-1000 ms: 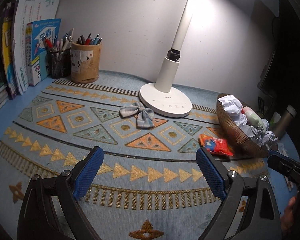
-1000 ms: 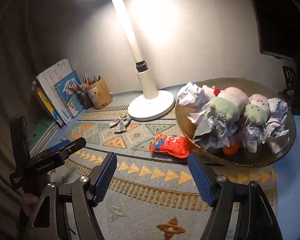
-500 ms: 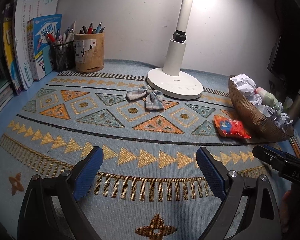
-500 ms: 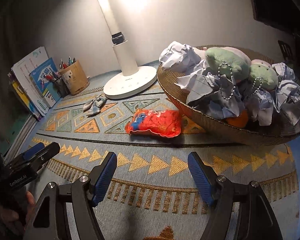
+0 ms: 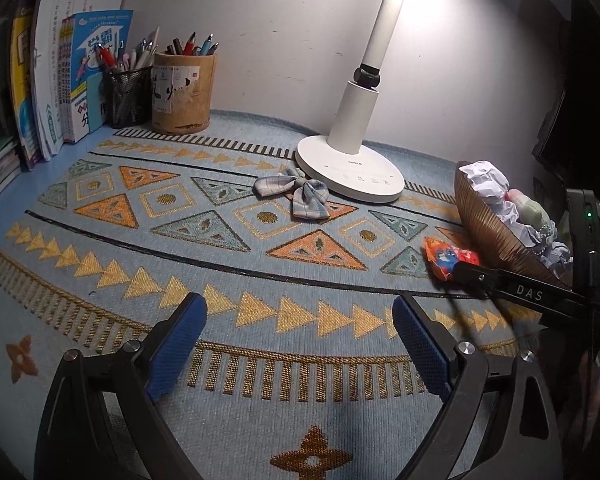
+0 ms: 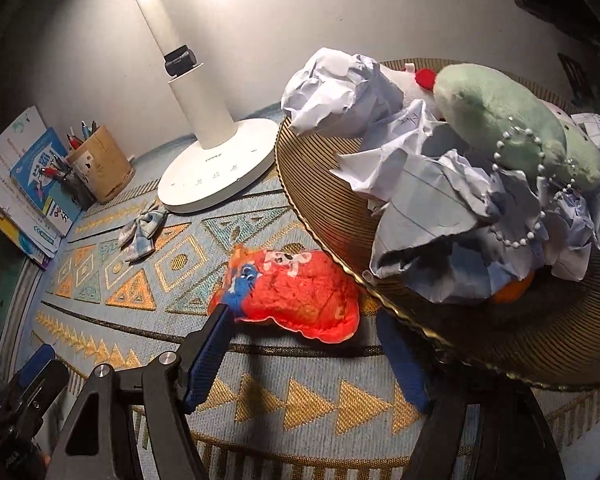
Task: Organize objects
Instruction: 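Move both tools back toward the plaid bow and red snack bag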
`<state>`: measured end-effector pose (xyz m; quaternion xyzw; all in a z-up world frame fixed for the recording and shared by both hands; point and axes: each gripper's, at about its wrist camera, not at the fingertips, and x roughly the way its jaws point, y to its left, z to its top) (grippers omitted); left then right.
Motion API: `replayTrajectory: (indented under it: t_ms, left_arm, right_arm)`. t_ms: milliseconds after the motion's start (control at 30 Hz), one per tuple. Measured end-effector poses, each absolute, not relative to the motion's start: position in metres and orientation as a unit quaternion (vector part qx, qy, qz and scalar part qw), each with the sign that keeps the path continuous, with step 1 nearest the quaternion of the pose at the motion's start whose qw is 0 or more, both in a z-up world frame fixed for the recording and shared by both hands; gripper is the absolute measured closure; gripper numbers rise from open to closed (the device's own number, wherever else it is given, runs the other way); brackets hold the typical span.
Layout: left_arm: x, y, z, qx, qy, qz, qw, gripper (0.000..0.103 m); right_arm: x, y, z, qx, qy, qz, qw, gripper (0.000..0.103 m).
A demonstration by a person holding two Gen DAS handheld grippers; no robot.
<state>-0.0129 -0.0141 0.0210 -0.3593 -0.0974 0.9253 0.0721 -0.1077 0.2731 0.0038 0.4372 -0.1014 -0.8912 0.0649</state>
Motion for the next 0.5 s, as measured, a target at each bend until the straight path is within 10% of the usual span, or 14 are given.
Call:
replayTrajectory:
  t_ms: [300, 500]
  left_arm:
    - [-0.014, -0.031, 0.019, -0.360, -0.141, 0.920, 0.060, 0.009]
    - [-0.024, -0.035, 0.018, -0.377, -0.159, 0.910, 0.068, 0.009]
  right_arm:
    - [-0.082, 0.204, 0.012, 0.428, -0.046, -0.874, 0.225, 0.029]
    - [-0.067, 0.212, 0.026, 0.383, 0.030, -0.912, 0.144, 0.029]
